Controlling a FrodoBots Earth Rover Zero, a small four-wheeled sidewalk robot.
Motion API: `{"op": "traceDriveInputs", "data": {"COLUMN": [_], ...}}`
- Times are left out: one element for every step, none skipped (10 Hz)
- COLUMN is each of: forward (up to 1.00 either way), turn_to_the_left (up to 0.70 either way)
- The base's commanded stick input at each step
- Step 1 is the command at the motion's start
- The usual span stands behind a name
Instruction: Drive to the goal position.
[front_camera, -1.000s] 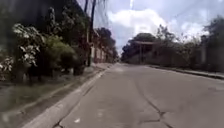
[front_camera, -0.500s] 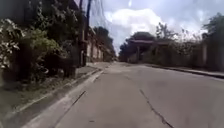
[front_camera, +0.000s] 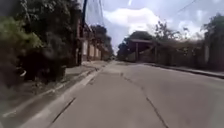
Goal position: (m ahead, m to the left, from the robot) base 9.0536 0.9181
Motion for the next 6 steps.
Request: {"op": "traceDriveInputs", "data": {"forward": [1.00, 1.00, 1.00, 1.00, 1.00, 1.00], "turn_to_the_left": [-0.07, -0.05, -0.03, -0.01, 0.00, 0.00]}}
